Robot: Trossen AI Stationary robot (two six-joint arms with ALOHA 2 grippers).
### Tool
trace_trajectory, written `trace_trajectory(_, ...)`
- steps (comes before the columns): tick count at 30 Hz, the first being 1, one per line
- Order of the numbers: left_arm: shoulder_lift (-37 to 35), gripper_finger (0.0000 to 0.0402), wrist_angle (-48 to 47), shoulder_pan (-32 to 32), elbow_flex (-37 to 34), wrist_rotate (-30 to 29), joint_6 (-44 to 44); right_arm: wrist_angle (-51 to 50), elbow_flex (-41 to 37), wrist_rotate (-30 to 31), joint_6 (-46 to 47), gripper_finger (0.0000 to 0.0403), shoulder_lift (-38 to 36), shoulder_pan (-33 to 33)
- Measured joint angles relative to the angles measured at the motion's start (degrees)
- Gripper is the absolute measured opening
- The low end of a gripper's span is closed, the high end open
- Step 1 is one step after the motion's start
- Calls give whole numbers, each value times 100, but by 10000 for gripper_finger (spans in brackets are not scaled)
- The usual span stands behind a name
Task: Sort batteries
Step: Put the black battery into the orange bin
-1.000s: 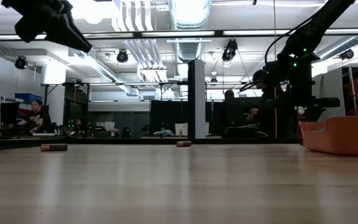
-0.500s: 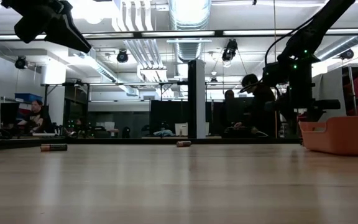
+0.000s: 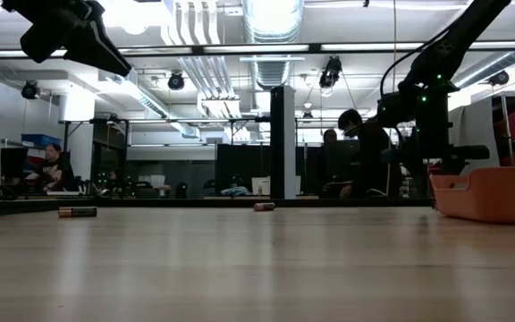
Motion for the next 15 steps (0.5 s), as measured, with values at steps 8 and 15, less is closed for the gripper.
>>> trace_trajectory(8,0,77,0,-1,0,-4,0,91,0,22,123,195,0,0)
trace_trajectory(15,0,77,-1,-1,0,-4,0,77,-74,85,-134,203,0,11)
